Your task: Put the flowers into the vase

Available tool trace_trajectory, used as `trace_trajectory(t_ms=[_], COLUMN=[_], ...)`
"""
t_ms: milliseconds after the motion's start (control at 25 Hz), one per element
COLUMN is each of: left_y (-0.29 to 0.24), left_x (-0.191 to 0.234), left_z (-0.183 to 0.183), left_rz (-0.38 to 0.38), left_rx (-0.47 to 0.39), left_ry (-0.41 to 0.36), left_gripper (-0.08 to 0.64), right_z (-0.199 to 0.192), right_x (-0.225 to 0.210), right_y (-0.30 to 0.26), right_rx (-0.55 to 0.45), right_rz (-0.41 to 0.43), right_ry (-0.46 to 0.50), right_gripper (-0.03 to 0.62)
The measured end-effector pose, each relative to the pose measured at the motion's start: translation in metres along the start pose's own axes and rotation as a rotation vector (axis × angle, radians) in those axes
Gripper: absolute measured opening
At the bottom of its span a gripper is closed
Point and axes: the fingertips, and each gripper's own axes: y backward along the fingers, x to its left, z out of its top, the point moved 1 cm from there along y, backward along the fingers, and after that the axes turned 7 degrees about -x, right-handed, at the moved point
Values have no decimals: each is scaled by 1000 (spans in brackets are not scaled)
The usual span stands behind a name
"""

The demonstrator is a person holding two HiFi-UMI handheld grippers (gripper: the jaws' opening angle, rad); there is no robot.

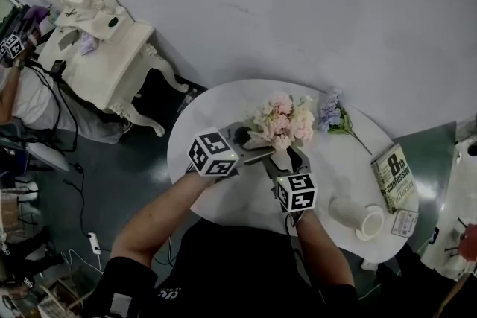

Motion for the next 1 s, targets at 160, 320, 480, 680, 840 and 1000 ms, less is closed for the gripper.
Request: trace_trajectory(t_ms=[160, 320, 480, 680, 840, 1000], left_y=[2, 6, 9, 15, 22, 31], left_x=[-1, -2, -6, -12, -16, -19], left_z=[2, 3, 2, 3, 3, 5], left_rz=[4, 12, 22, 31, 31, 30], left_rx=[-7, -16, -23, -29, -28, -34], left_ry=[-2, 0, -4, -22, -33, -53], left_gripper=[230, 230, 230, 229, 226, 208], right_z=[0, 0, -1, 0, 1, 5], right_x=[1, 3, 5, 7, 12, 18], right_y=[3, 7, 15, 23, 29, 35], right_rx=[-2, -5, -11, -21, -32, -44], right_rz=[0, -5, -10, -19, -25, -28], right_ry=[2, 5, 7, 6, -3, -18], right_gripper=[313, 313, 313, 313, 313, 313])
